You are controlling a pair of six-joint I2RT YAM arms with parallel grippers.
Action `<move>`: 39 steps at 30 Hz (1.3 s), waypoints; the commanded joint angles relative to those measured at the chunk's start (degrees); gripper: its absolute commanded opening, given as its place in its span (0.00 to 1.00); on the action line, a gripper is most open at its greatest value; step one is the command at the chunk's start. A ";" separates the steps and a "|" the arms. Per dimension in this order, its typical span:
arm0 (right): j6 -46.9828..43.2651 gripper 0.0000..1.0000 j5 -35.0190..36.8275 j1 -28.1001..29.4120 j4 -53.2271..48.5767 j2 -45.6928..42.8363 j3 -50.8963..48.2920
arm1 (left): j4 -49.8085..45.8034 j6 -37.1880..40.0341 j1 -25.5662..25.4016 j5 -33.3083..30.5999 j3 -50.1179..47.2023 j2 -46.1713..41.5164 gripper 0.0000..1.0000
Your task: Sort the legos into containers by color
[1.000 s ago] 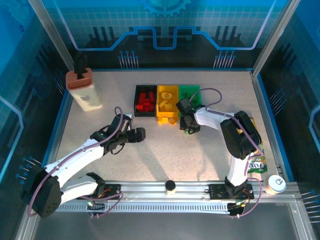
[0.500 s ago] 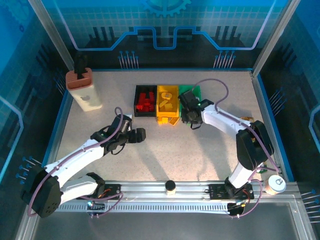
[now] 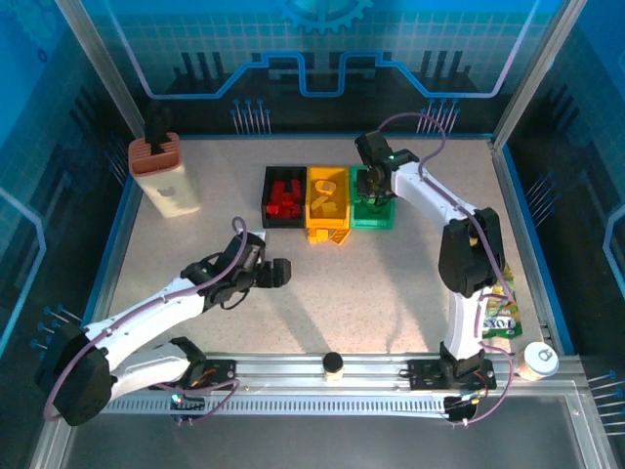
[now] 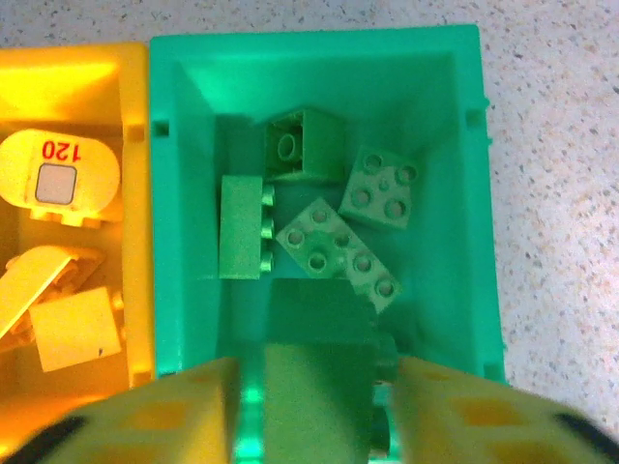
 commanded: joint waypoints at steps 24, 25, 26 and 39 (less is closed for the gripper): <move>2.47 0.72 -6.08 3.73 18.09 -34.82 -43.50 | 3.35 3.89 -1.52 0.29 22.17 30.15 0.79; 2.49 0.71 -6.07 3.73 18.28 -36.02 -44.43 | 2.82 4.28 -1.47 0.01 23.45 31.62 0.79; 2.51 0.70 -6.01 3.73 18.37 -37.38 -45.42 | 2.30 4.61 -1.43 -0.24 25.14 33.26 0.78; 3.88 0.62 -6.08 2.77 18.98 -47.76 -55.35 | -4.03 6.46 0.55 -3.22 39.42 48.23 0.59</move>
